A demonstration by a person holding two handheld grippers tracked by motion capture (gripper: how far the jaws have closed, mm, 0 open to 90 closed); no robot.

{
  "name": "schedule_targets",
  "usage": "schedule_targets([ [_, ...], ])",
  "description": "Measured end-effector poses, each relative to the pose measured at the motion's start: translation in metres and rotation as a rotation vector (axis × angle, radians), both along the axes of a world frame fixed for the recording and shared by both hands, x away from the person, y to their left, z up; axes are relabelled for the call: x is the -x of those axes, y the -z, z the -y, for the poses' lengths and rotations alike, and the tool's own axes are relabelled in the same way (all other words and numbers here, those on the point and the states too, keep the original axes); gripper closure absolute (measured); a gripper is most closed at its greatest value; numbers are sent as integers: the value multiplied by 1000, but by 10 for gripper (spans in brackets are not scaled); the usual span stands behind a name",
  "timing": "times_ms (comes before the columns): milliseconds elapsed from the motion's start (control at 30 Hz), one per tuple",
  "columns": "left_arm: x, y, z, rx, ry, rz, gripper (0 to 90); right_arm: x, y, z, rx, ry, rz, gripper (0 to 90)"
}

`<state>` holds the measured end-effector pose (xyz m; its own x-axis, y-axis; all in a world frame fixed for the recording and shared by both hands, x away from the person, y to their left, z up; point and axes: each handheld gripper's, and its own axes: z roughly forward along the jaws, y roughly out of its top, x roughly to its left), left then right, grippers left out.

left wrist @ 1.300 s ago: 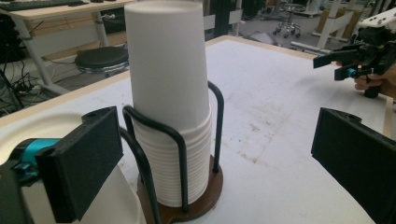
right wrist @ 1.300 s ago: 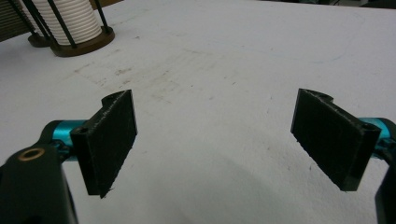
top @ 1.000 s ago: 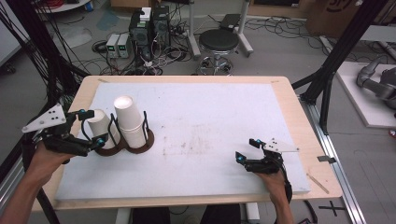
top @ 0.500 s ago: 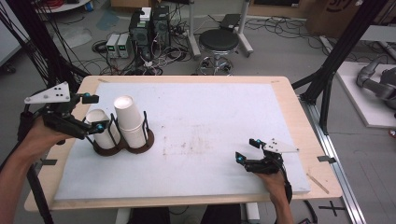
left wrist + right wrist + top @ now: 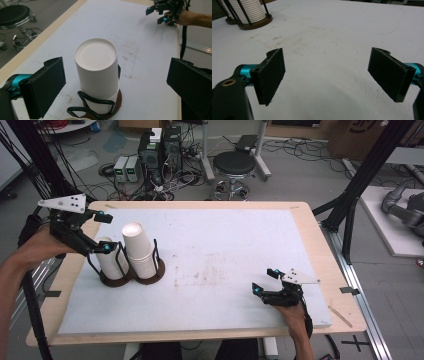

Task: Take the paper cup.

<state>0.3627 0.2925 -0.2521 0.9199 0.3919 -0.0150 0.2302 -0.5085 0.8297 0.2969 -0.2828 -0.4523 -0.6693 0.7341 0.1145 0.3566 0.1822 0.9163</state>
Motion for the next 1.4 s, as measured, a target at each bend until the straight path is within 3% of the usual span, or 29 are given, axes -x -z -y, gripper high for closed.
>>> schedule_targets([
  [133, -11, -5, 4, -38, 21, -38, 19, 1, 0, 0, -3, 1, 3, 147],
  [167, -14, -7, 5, -72, 27, -38, 19, 1, 0, 0, -1, 1, 8, 147],
  [267, -20, -13, 9, -98, 45, -60, 19, 1, 0, 0, -1, -2, 9, 147],
  [333, -23, -16, 12, -143, 56, -62, 19, 1, 0, 0, -4, -1, 0, 147],
  [433, -26, -19, 15, -157, 74, -77, 19, 1, 0, 0, -6, -2, -5, 147],
  [567, -33, -22, 21, -218, 83, -80, 19, 1, 0, 0, -7, -3, -5, 147],
  [633, -37, -22, 24, -210, 95, -89, 19, 1, 0, 0, -5, -3, -4, 147],
  [733, -41, -19, 28, -265, 118, -88, 19, 1, 0, 0, -6, -3, -4, 147],
  [967, -50, -15, 43, -343, 176, -83, 20, 1, 0, 0, -6, -3, -5, 147],
  [1067, -53, -14, 46, -345, 189, -95, 145, 0, 0, 0, -6, -5, -2, 147],
  [1400, -59, -4, 51, -359, 179, -123, 148, 1, 0, 0, -11, -5, -8, 147],
])
